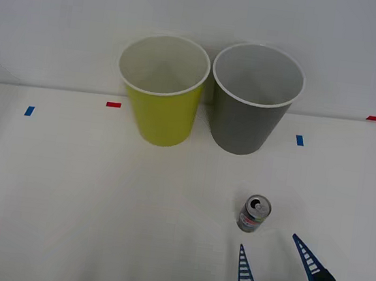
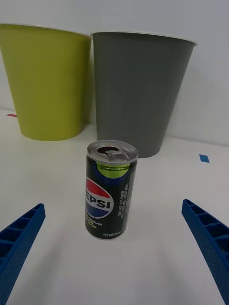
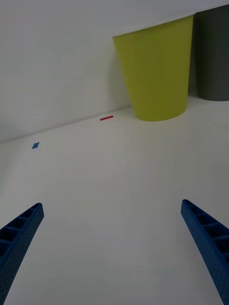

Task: Put cans in the gray bin and PET bottles in the light green bin.

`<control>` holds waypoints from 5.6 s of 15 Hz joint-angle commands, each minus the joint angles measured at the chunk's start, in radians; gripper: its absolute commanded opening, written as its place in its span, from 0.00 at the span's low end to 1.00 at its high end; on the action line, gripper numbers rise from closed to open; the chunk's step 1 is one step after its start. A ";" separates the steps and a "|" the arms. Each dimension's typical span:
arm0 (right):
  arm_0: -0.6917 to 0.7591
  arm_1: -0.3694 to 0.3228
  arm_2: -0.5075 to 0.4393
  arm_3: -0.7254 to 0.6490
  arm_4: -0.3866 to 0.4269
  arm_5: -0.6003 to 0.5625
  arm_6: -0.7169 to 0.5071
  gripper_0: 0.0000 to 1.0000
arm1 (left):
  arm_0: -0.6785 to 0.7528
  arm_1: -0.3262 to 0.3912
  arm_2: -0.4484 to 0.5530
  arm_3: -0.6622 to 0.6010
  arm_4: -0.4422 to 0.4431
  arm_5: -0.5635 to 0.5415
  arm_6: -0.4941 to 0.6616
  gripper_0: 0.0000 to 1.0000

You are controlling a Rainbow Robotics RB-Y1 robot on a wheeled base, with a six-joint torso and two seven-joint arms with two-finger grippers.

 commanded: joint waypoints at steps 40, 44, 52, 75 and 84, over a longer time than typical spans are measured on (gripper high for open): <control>-0.142 0.080 -0.174 -0.754 -0.058 1.190 -0.099 0.08 | 0.000 0.000 0.000 0.000 0.000 0.000 0.000 1.00; -0.238 0.085 -0.223 -0.829 -0.063 1.373 -0.102 0.08 | 0.000 0.000 0.000 0.000 0.000 0.000 0.000 1.00; -0.505 0.057 -0.275 -0.850 -0.083 1.549 -0.100 0.06 | 0.000 0.000 0.000 0.000 0.000 0.000 0.000 1.00; -1.152 0.074 -0.355 -0.118 -0.130 1.256 -0.111 0.06 | 0.000 0.000 0.000 0.000 0.000 0.000 0.000 1.00; -1.165 0.105 -0.335 -0.097 -0.146 1.253 -0.113 1.00 | 0.000 0.000 0.000 0.000 0.000 0.000 0.000 1.00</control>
